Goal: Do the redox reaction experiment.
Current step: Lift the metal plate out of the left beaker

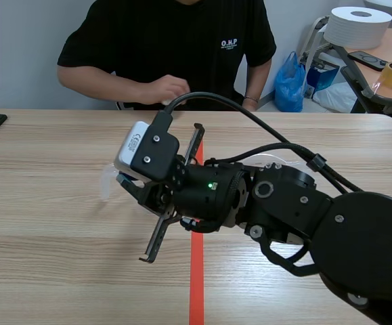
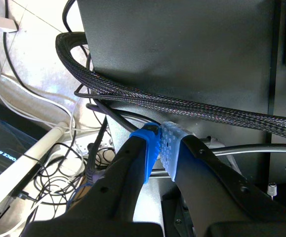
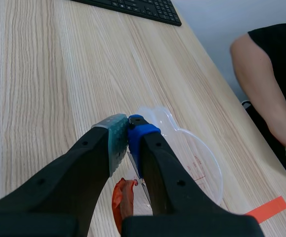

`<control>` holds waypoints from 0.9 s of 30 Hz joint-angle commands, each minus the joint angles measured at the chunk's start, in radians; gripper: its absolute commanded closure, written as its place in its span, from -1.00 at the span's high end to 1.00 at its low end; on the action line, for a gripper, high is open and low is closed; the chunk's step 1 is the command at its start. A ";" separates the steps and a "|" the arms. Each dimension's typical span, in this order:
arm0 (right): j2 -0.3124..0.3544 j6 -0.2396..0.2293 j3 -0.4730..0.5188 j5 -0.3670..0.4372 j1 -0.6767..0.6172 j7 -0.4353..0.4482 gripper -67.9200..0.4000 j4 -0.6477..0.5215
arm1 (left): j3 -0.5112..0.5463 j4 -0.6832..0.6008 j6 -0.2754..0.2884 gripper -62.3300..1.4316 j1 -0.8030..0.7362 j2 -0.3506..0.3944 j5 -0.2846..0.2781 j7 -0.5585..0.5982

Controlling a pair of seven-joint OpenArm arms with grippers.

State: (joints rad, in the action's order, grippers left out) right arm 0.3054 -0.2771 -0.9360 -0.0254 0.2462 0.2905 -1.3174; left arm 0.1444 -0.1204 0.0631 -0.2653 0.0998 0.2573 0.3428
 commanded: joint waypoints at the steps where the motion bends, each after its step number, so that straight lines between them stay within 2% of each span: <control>1: 0.002 0.000 0.013 0.064 0.023 0.000 -0.97 -0.021 | 0.002 -0.011 0.002 -0.82 0.000 0.000 -0.002 0.004; 4: 0.002 -0.001 0.017 0.077 0.028 -0.006 -0.97 -0.021 | 0.002 -0.011 0.002 -0.82 0.000 0.000 -0.002 0.004; 13: 0.002 -0.023 0.022 0.214 0.080 -0.074 -0.97 -0.021 | 0.002 -0.011 0.002 -0.82 0.000 0.000 -0.002 0.004; 20: 0.003 -0.026 0.043 0.348 0.136 -0.181 -0.97 -0.020 | 0.002 -0.011 0.002 -0.82 0.000 0.000 -0.002 0.004; 27: 0.005 -0.034 0.062 0.440 0.195 -0.219 -0.97 -0.020 | 0.002 -0.011 0.002 -0.82 0.000 0.001 -0.002 0.004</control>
State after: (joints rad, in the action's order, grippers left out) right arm 0.3084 -0.3084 -0.8837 0.4026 0.4126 0.0601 -1.3174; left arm 0.1444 -0.1204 0.0631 -0.2653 0.0998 0.2573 0.3428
